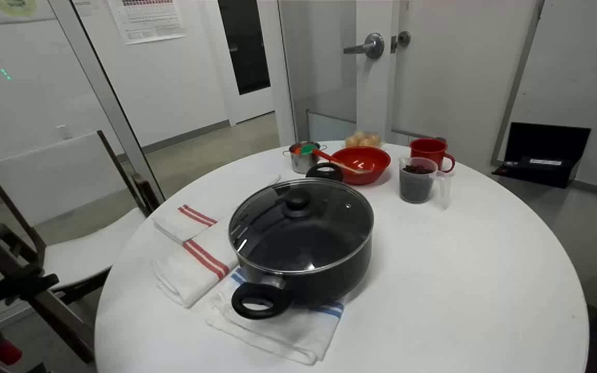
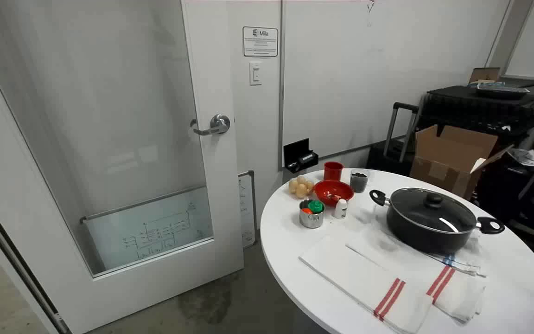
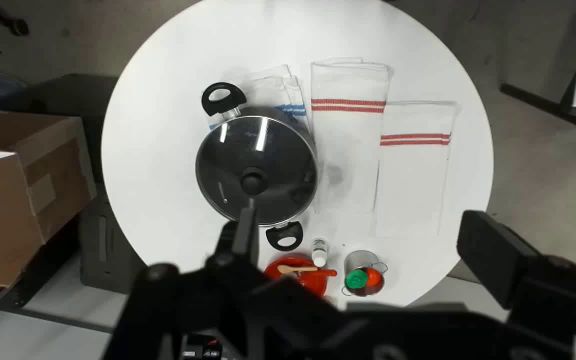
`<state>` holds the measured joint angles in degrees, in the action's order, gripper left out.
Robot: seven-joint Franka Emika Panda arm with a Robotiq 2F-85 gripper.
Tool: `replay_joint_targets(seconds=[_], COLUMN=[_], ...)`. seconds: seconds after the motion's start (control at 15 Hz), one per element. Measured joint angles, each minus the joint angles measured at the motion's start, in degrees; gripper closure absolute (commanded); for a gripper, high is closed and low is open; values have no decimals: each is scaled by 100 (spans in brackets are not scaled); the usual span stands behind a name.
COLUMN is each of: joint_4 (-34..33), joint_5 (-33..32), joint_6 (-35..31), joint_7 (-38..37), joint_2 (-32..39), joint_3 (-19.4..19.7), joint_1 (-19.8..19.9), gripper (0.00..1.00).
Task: Remove the glass lid from the black pot and put it on the tea towel on the table
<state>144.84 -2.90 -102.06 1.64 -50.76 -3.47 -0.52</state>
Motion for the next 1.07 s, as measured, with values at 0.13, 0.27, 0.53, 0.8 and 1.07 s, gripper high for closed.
replay_joint_targets(seconds=[0.13, 0.27, 0.53, 0.8, 1.07], joint_4=[0, 0, 0, 7, 41], joint_5=[0, 0, 0, -17, -95], joint_6=[-2, -2, -2, -60, -538], joint_7=[0, 0, 0, 11, 146], joint_2=[-1, -1, -1, 163, 817], joint_3=[0, 0, 1, 133, 505], joint_1=[0, 0, -1, 16, 111], gripper=[0, 0, 0, 0, 0])
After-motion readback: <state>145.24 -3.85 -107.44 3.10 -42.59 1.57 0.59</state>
